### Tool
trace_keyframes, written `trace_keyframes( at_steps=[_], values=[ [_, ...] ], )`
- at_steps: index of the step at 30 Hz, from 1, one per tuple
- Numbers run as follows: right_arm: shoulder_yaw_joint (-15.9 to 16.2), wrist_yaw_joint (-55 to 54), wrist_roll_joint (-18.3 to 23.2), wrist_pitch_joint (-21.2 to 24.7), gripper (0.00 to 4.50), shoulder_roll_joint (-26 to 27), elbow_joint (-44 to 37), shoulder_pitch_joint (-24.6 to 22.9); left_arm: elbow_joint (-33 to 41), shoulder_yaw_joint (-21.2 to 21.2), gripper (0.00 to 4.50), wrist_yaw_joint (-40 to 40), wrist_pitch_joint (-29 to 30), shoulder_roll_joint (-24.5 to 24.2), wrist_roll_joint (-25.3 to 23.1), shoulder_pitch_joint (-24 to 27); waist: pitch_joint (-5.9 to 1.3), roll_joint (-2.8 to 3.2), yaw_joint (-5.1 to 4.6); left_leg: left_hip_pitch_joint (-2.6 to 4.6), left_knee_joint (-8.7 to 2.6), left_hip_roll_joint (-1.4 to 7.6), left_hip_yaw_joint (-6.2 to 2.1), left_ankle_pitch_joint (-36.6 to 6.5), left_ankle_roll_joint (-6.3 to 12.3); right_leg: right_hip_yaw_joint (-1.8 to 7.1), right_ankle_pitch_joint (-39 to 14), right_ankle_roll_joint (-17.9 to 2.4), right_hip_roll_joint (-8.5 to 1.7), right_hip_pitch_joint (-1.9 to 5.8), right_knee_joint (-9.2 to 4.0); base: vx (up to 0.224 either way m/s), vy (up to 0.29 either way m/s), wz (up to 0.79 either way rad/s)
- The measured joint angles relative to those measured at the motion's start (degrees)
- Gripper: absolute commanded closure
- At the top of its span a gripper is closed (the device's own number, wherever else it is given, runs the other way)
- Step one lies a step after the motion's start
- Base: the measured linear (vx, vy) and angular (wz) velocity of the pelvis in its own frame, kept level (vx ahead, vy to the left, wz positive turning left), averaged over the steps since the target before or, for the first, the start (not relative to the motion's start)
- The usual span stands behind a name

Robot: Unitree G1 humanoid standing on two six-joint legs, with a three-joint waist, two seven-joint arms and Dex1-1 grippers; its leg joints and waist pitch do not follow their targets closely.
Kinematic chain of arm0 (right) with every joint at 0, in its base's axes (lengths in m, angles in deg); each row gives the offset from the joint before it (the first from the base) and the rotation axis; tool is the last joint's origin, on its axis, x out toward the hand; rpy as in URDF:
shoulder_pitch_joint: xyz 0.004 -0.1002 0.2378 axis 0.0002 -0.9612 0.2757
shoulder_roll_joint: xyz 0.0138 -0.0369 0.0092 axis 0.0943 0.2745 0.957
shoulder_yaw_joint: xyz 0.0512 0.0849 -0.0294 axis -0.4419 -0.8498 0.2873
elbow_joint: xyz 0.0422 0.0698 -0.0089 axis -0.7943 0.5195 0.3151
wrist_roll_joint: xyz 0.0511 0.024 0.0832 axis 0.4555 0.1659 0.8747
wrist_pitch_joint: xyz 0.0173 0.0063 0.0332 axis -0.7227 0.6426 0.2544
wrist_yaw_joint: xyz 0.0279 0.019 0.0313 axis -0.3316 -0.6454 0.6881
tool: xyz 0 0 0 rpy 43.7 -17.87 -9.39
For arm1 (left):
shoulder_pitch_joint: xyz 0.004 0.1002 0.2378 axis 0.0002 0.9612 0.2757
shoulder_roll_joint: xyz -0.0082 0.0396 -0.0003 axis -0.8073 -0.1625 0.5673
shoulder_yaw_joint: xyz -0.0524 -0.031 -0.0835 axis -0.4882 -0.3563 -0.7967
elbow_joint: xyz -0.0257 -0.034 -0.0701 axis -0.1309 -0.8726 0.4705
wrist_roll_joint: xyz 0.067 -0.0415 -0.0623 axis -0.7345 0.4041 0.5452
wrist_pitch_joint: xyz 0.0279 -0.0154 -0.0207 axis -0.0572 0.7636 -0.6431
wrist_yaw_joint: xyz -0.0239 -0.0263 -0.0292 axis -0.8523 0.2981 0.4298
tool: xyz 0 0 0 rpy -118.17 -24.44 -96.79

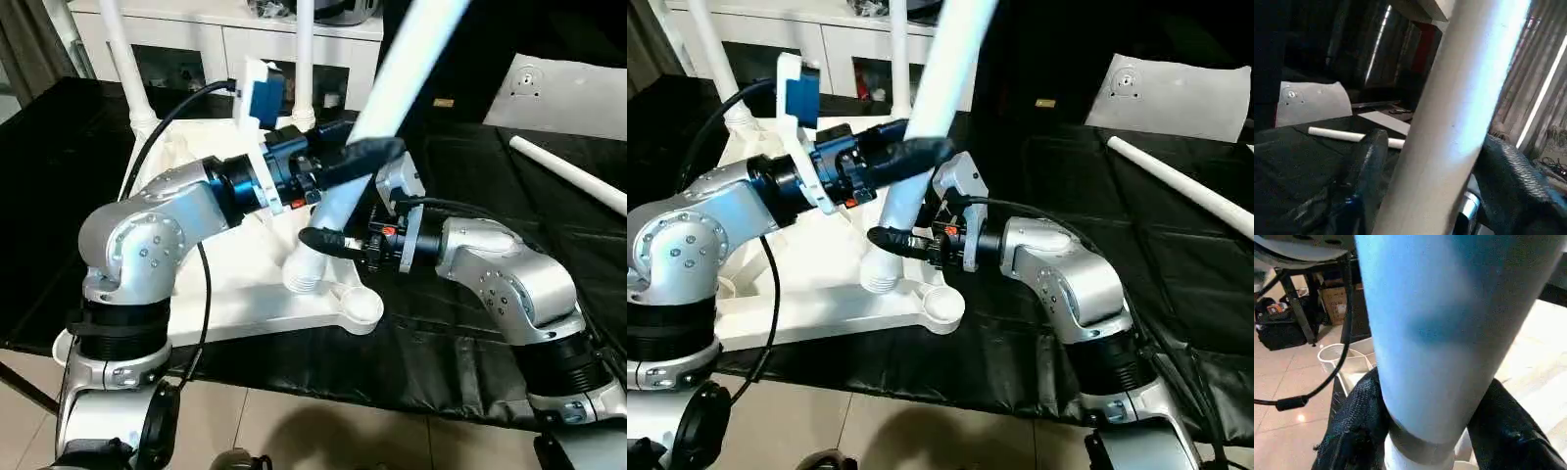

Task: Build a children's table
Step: Pick table leg

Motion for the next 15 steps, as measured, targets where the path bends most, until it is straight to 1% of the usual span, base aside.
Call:
trace_keyframes(
  at_steps=[3, 5, 7, 15],
  values=[
    [0.0, 0.0, -0.1, -0.5, 2.65, 0.0, 0.8, 0.3, 0.0, 0.0, 2.1, 0.0, -1.1, -0.2, -0.1, 0.0, 0.0, 0.0, -0.01, 0.0, 0.0, 0.0, 0.0, 0.0, 0.0, 0.0, 0.0, 0.0, 0.0, 0.0, 0.0, 0.0, 0.0, 0.0],
    [0.0, 0.4, 0.0, -0.5, 2.65, 0.0, 0.9, 0.4, 0.0, 0.0, 2.15, -0.2, -1.5, -0.6, -0.2, 0.0, 0.0, 0.0, -0.01, 0.0, 0.0, 0.01, 0.01, 0.0, 0.0, 0.0, 0.0, 0.0, 0.0, -0.01, 0.0, 0.0, 0.0, 0.0],
    [0.0, 0.4, 0.0, -0.5, 2.65, 0.0, 0.9, 0.4, 0.1, -0.1, 2.35, -0.2, -1.9, -0.8, -0.2, 0.0, 0.0, 0.0, 0.0, 0.0, 0.0, 0.01, 0.01, 0.0, 0.0, 0.0, 0.0, 0.0, 0.0, 0.0, 0.0, 0.0, 0.0, 0.0],
    [0.0, 0.9, -0.1, -0.7, 2.65, 0.2, 1.5, 1.1, 0.3, 0.1, 2.54, -0.1, -3.8, -1.4, -1.3, 0.0, 0.0, 0.0, 0.0, 0.0, 0.0, 0.02, 0.01, 0.0, 0.0, 0.0, 0.0, 0.0, 0.0, 0.0, 0.0, 0.0, 0.0, 0.0]
  ],
)
